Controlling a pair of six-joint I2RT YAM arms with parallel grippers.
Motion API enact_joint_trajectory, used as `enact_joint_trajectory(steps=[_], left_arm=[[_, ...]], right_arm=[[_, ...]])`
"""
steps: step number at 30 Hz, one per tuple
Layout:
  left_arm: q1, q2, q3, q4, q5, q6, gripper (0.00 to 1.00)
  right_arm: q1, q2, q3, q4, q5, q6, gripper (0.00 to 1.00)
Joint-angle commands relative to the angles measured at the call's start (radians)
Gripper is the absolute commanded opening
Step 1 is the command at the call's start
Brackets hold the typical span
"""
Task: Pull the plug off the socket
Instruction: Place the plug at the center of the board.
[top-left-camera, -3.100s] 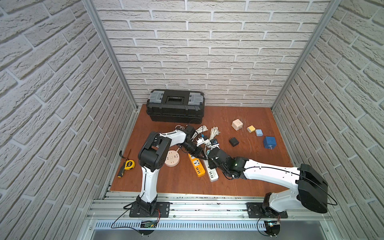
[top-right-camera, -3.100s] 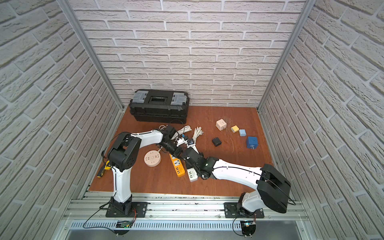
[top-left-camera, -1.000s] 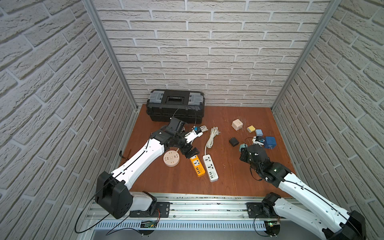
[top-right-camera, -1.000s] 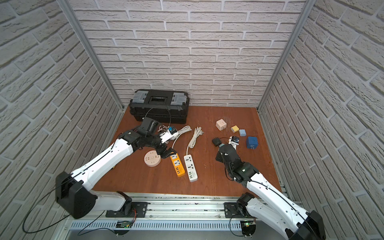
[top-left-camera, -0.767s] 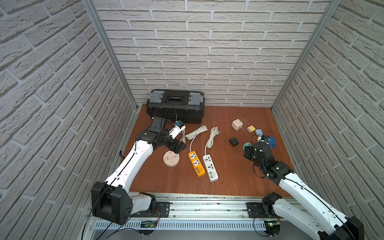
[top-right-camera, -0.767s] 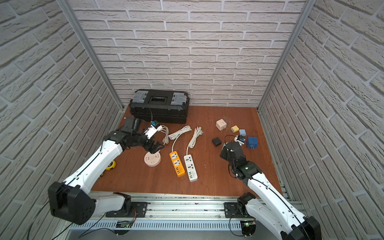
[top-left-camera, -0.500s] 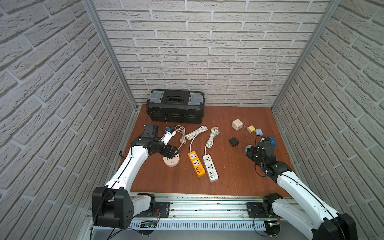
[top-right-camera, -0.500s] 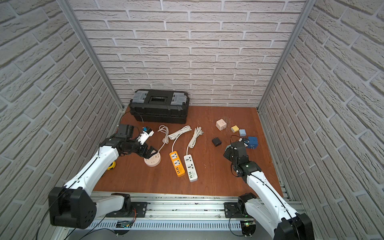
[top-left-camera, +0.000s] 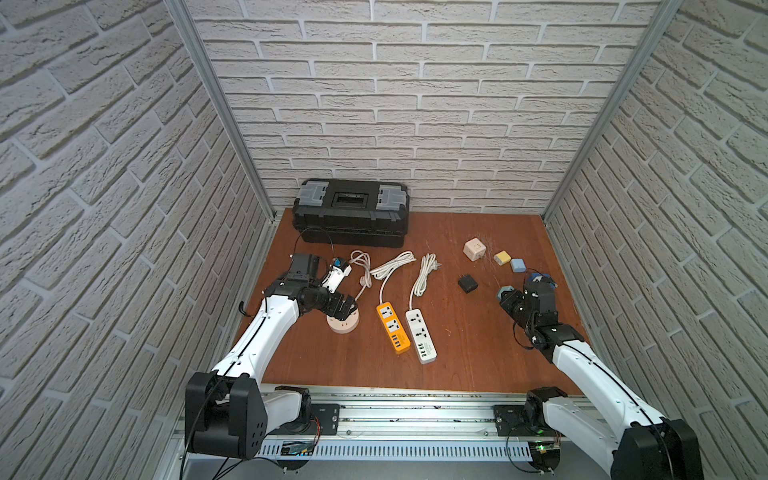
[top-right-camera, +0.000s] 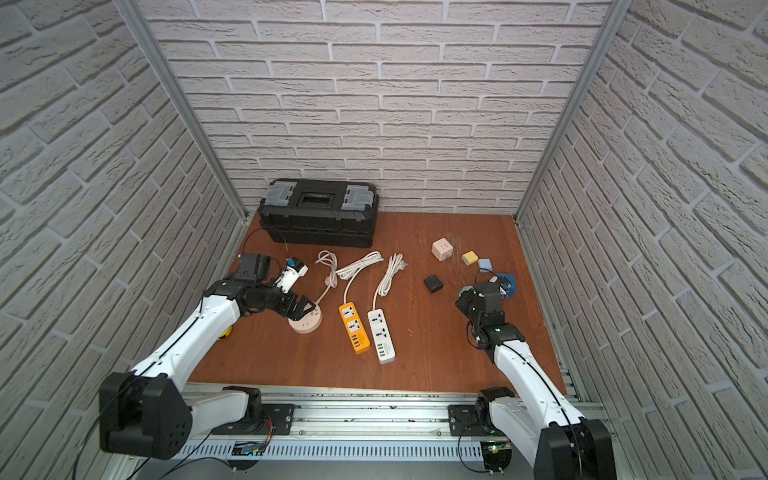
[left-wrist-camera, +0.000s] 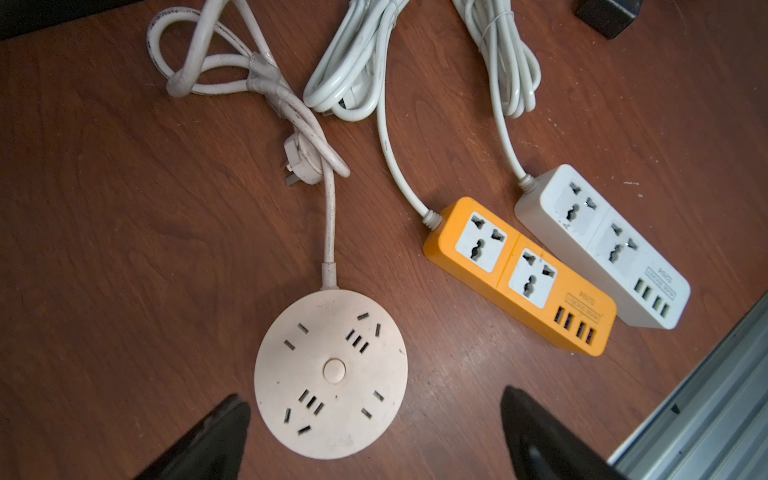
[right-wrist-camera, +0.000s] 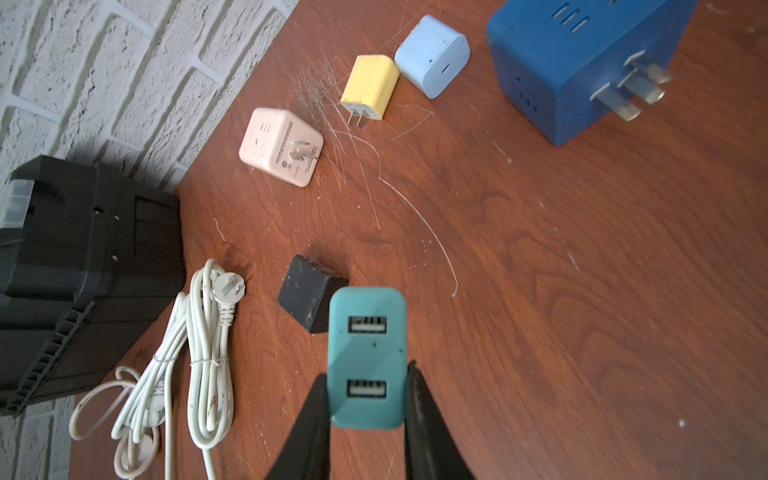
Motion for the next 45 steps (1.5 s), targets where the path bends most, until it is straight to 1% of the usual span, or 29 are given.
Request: enact_joint_trajectory(steps=[1,7,16,26,33,38,42,45], left_arm=[[-0.014,-0.017,-0.013,0.036,-0.031,0.002,0.98],[-0.019,-0.019,-0.014,0.049,-0.065,-0.013,0.98],[-0.013,-0.017,-0.01,0.045,-0.065,-0.024,0.98],[-0.013,-0.017,-0.009,0.041,-0.065,-0.022,0.98],[-0.013,-0.014,-0.011,0.044,-0.063,-0.02,0.98],[-0.013,-0.011,-0.008,0.04,-0.061,-0.021,0.98],[-0.013,-0.016,-0.011,0.042,-0.061,-0.019,0.98],[-0.014,-0.012,-0.011,0.043,-0.058,-0.017,0.98]], right_arm=[[-0.024,0.036,-0.007,0.106,-0.013,0.058,0.02],[-0.033,0.165,0.016,0.197,-0.046,0.083,0.02],[-0.033,0.303,0.069,0.241,-0.005,0.114,0.03],[-0.033,0.478,0.084,0.367,0.063,0.167,0.03],[-0.027,0.615,0.148,0.405,0.042,0.179,0.03],[-0.016,0.662,0.16,0.423,0.037,0.191,0.08],[0.0,0.624,0.142,0.398,0.064,0.184,0.2],[0.011,0.589,0.143,0.34,0.072,0.171,0.3]])
